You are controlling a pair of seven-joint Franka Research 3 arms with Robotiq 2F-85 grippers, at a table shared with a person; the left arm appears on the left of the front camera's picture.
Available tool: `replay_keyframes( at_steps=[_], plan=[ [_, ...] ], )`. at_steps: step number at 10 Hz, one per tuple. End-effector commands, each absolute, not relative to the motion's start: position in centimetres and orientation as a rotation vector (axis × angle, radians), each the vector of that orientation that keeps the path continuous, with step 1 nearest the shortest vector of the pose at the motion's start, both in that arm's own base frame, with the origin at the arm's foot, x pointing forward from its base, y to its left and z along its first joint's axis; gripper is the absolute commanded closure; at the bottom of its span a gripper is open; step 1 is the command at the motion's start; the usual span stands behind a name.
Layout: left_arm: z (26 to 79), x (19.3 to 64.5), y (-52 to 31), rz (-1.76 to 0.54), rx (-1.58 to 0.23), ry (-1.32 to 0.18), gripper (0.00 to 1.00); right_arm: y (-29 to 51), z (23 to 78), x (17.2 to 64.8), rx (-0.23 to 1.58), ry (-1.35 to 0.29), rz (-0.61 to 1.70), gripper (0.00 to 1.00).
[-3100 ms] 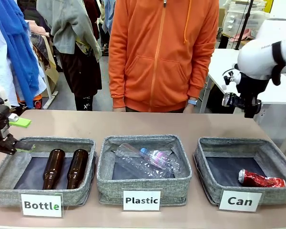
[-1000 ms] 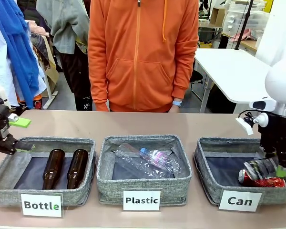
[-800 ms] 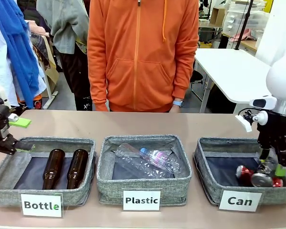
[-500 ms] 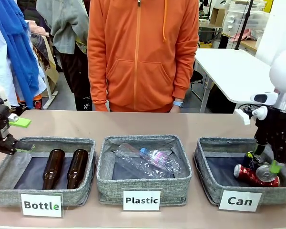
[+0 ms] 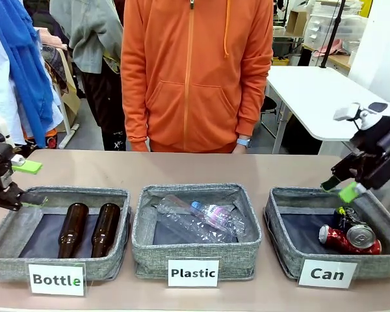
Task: Sort the can waste into the basket.
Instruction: Pick up the can waste from the table and place it in the right Fabric basket.
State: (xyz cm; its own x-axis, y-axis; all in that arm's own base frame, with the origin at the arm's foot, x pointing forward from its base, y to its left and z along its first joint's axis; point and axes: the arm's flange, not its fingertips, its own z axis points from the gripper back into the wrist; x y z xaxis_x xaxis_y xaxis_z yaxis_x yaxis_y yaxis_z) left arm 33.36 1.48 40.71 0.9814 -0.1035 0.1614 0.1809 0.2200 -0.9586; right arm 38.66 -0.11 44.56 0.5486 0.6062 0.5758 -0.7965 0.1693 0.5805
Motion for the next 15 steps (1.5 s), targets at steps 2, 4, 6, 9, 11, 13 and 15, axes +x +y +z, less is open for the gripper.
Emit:
replay_keyframes(
  at_steps=[2,4,6,9,11,13,15],
  plan=[
    [41.0,33.2,1.6,-0.188,-1.326,-0.06,0.0,-0.9,42.4,40.3,1.301,-0.42,0.444,0.0],
    [41.0,33.2,1.6,-0.188,-1.326,-0.06,0.0,1.4,38.9,41.4,1.227,-0.305,0.297,0.0],
    [41.0,33.2,1.6,-0.188,-1.326,-0.06,0.0,-1.5,39.5,41.0,1.236,-0.311,0.407,0.0],
    [41.0,33.2,1.6,-0.188,-1.326,-0.06,0.0,-1.5,39.5,41.0,1.236,-0.311,0.407,0.0],
    [41.0,33.2,1.6,-0.188,-1.326,-0.06,0.0,-1.5,39.5,41.0,1.236,-0.311,0.407,0.0],
    [41.0,33.2,1.6,-0.188,-1.326,-0.06,0.0,-1.5,39.5,41.0,1.236,-0.311,0.407,0.0],
    [41.0,33.2,1.6,-0.188,-1.326,-0.06,0.0,-1.5,39.5,41.0,1.236,-0.311,0.407,0.0]
  ],
)
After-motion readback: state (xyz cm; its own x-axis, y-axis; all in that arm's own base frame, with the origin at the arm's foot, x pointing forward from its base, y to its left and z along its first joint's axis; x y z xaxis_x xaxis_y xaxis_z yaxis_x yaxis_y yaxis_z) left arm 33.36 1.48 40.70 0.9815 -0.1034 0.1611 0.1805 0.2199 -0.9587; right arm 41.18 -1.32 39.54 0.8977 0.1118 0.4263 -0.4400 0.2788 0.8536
